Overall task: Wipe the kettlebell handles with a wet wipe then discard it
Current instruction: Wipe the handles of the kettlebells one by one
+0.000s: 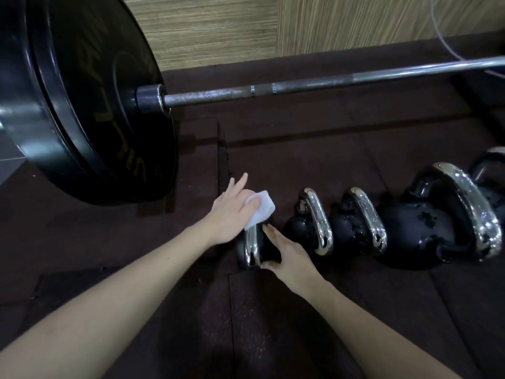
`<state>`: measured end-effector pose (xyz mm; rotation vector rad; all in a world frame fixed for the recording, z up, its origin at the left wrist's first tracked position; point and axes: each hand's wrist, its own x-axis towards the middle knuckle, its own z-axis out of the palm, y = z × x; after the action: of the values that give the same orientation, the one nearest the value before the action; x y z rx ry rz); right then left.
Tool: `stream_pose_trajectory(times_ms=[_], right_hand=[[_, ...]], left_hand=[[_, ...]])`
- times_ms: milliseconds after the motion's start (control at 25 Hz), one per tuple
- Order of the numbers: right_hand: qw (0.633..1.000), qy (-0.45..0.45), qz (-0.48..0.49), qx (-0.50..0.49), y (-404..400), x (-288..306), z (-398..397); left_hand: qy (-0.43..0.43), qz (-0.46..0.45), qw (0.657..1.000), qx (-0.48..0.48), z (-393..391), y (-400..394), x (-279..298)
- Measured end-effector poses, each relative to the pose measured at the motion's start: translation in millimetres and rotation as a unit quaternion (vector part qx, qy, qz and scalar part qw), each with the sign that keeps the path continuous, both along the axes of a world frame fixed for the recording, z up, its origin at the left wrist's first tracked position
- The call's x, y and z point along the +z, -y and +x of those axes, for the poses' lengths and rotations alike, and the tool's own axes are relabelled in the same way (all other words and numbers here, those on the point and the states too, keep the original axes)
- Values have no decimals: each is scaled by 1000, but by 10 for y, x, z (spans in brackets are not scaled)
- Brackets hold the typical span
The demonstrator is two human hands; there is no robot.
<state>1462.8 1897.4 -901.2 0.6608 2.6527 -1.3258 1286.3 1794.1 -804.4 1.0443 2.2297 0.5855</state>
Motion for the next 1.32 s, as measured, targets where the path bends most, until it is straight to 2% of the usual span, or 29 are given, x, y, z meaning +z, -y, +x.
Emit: stream_pose_trajectory(times_ms=[80,160,280,360,400,480,560,600,640,680,760,800,840,880,920,1000,1040,1120,1200,1240,1280,1320], right_hand=[[1000,0,-20,-8,-16,6,-15],[999,-8,-42,-15,-31,-8,-32],[998,-7,-53,-26,-41,-24,-28],[997,-10,-65,-27,-41,-5,-14],[997,-13,-71,-29,-45,-4,-11],[997,-15,-71,-30,-47,-15,-22],[996,-5,-77,-32,-41,-36,-43],[996,-1,-79,-32,-42,-41,-45],[996,4,-82,-32,-43,-31,-43],[996,8,-86,-35,-46,-16,-43],[993,10,-105,-45,-48,14,-26],[993,7,-109,-51,-43,23,-21],[992,6,-113,-51,-36,20,-14],[992,3,-115,-51,-35,23,-11],[992,-1,-112,-51,-38,10,-9],[994,-6,-105,-44,-51,-1,-21],[994,-5,-104,-43,-51,0,-25],[992,-2,-111,-51,-53,20,-37],[991,-4,-122,-55,-53,40,-35],[991,0,-122,-51,-53,45,-29],[992,2,-120,-47,-53,41,-17],[993,2,-112,-47,-54,18,-17]], left_hand=[[5,1,1000,-17,-59,-32,7],[-81,51,989,-115,32,125,-5],[-249,78,923,-282,252,441,-70],[-317,84,878,-349,264,548,-118],[-325,90,870,-359,209,567,-119],[-298,98,892,-325,73,477,-130],[-183,113,952,-215,-49,247,-166],[-71,107,982,-137,-85,100,-178],[60,96,993,-45,-121,-36,-211],[172,81,980,49,-130,-149,-183],[328,37,927,176,-124,-210,-197],[372,41,905,202,-70,-181,-219],[383,53,896,216,24,-140,-235],[366,77,900,223,136,-96,-226],[307,113,921,210,225,-27,-222],[73,181,979,59,352,190,-202],[-50,196,978,-49,388,323,-205],[-248,168,927,-227,390,588,-272],[-389,130,843,-350,332,751,-425],[-424,121,811,-385,283,765,-487],[-436,125,796,-401,233,729,-484],[-423,141,804,-393,184,662,-463]])
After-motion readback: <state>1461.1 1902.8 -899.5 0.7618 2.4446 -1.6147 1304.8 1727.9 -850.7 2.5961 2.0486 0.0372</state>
